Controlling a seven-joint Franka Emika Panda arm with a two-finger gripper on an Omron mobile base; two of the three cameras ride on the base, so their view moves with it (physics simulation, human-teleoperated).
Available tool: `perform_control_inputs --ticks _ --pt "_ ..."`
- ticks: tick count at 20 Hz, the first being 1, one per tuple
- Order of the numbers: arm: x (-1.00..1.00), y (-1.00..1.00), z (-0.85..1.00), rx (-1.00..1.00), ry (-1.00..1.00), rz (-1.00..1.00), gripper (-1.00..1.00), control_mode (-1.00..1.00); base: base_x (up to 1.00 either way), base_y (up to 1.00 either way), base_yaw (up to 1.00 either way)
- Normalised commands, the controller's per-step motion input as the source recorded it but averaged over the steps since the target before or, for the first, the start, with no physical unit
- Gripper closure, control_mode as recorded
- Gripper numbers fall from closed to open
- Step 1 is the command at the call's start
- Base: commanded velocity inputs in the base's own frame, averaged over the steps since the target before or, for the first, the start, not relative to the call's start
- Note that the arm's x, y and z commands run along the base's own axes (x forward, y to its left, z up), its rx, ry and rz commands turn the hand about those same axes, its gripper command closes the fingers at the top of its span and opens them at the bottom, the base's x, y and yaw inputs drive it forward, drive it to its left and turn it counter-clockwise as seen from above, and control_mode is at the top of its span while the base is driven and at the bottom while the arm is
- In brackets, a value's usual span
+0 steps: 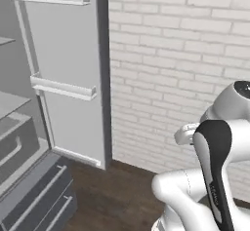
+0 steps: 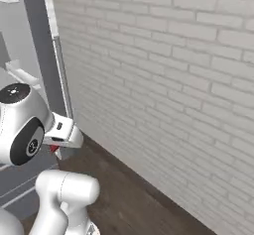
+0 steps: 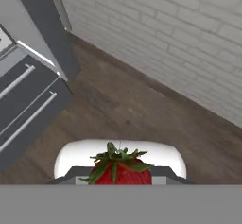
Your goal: Take the strawberry from the fridge and place it on top of the pancake, located on the dining counter.
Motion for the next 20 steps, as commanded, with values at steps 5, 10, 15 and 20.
perform_control_inputs --ticks 5,10,15,20 --pt "0.00 0.00 0.00 0.00 0.00 0.00 1.00 1.00 0.00 -0.10 -0.95" --pt "0.00 0.00 0.00 0.00 0.00 0.00 1.00 1.00 0.04 -0.28 -0.88" --pt "0.00 0.00 0.00 0.00 0.00 0.00 1.00 1.00 0.20 -0.34 -0.83" --pt "0.00 0.00 0.00 0.00 0.00 0.00 1.00 1.00 0.52 -0.25 -0.72"
